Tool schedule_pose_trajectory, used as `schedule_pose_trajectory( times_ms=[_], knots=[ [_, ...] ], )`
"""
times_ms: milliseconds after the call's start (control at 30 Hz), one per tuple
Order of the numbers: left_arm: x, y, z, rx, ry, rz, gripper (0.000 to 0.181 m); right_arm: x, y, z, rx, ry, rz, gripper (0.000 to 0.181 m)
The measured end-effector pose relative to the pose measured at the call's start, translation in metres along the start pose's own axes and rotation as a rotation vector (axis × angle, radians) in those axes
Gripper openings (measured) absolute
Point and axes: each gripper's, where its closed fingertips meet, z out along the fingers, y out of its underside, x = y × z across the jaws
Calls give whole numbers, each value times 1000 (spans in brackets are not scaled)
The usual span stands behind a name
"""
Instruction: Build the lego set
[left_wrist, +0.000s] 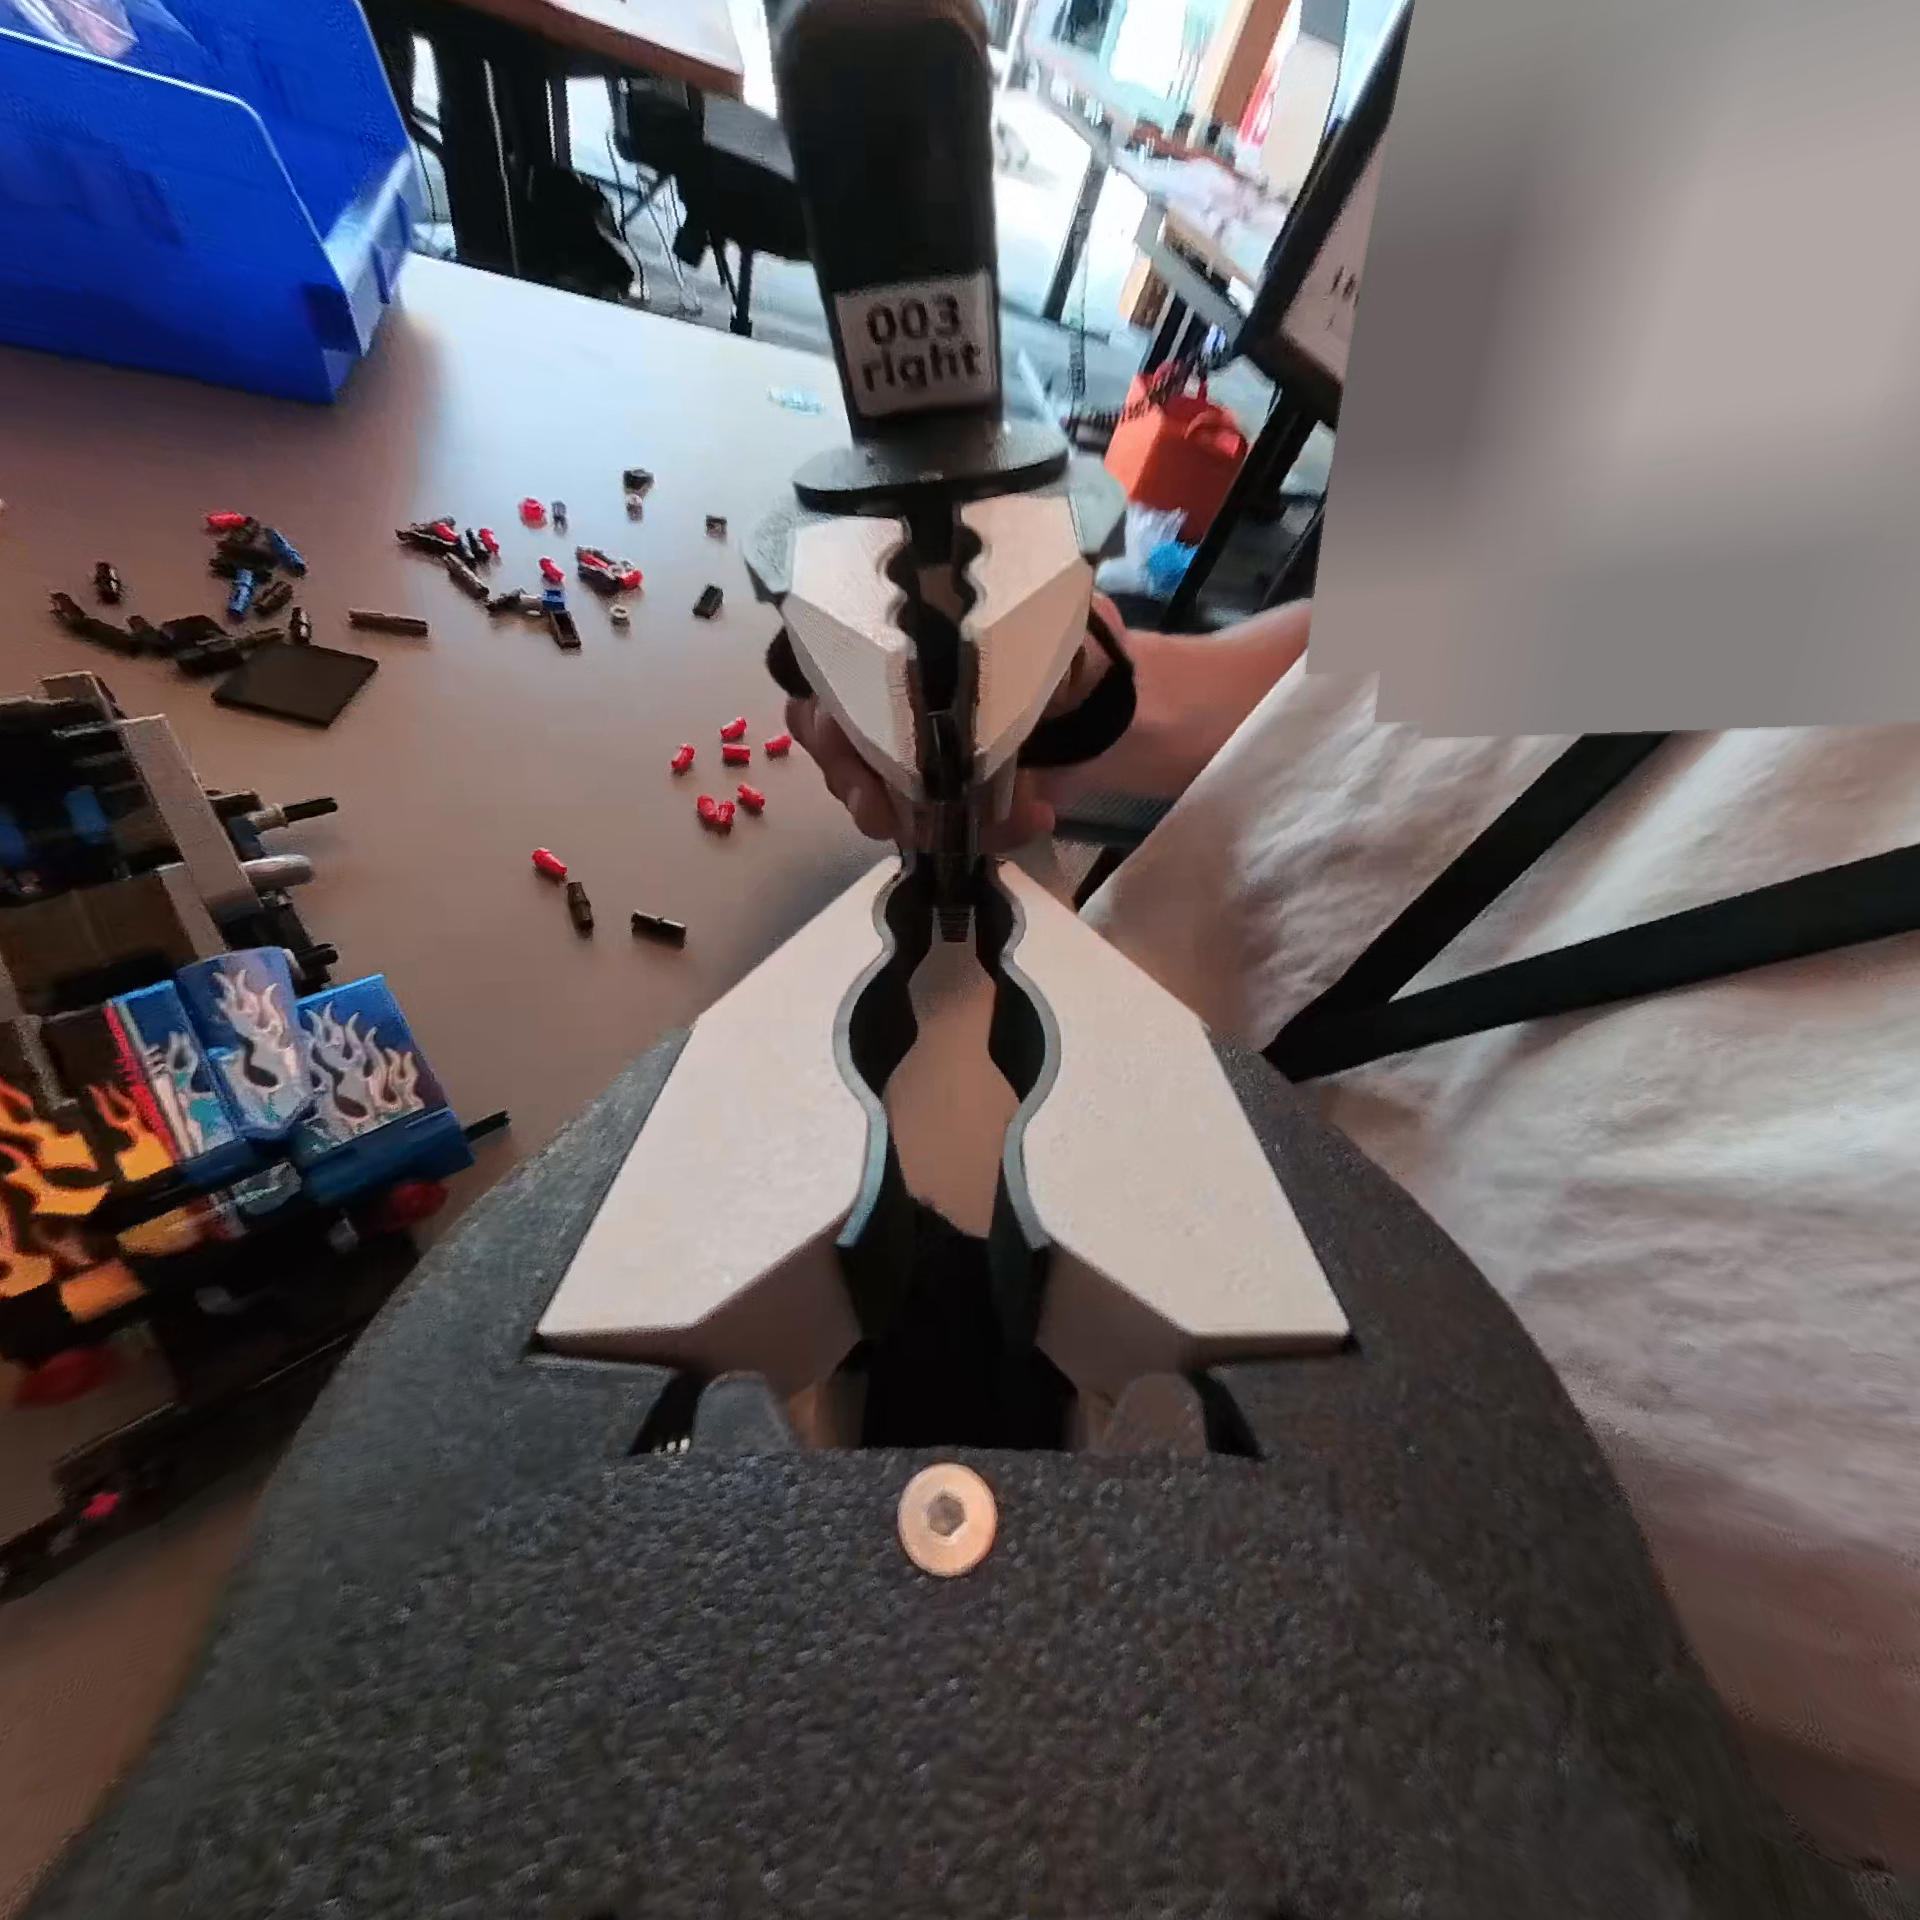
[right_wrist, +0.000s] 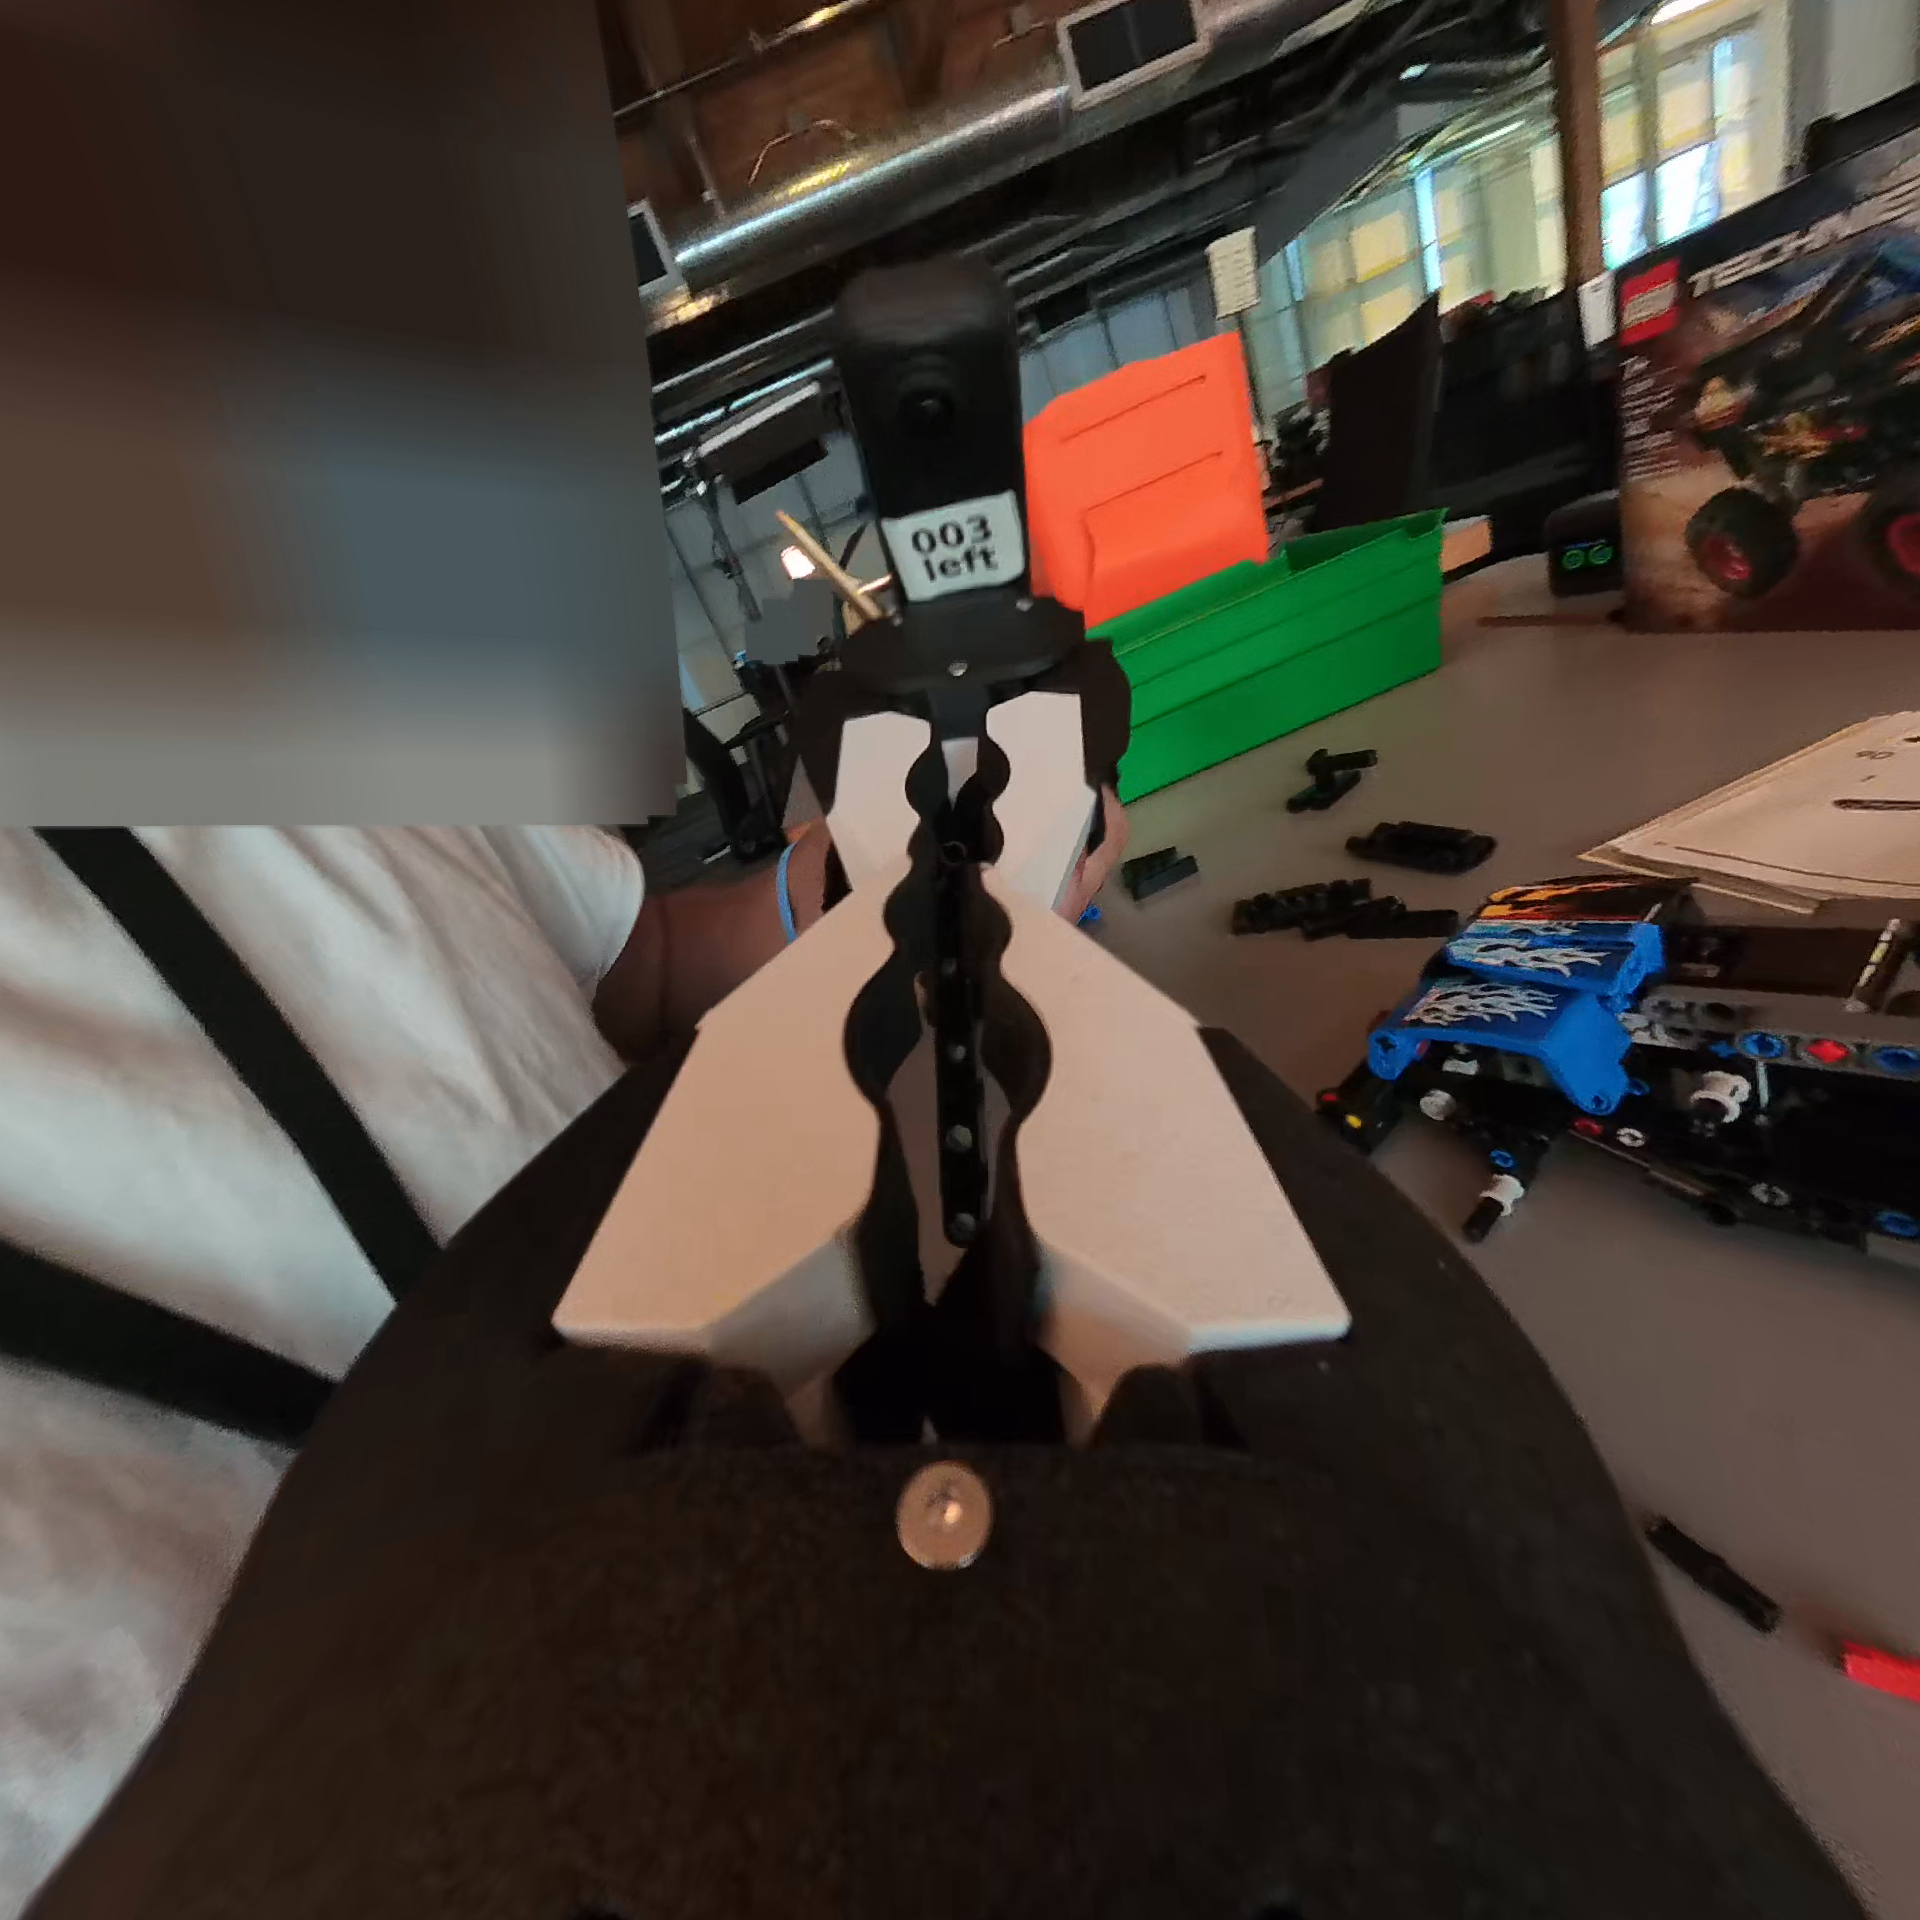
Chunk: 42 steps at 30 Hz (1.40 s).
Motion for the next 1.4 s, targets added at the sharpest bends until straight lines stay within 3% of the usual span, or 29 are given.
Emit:
schedule_pose_trajectory(
  times_ms=[267,967,1133,1400],
  knots=[
    [-8,-14,-2,151,21,-125,6,10,-11,1,167,42,143,4],
    [-19,-25,-18,271,-30,-169,6,17,-9,-4,145,67,137,4],
    [-16,-39,-22,425,86,-288,5,12,-16,-3,229,54,113,4],
    [-13,-40,-20,465,167,-346,5,12,-25,-3,265,93,54,4]
  ],
)
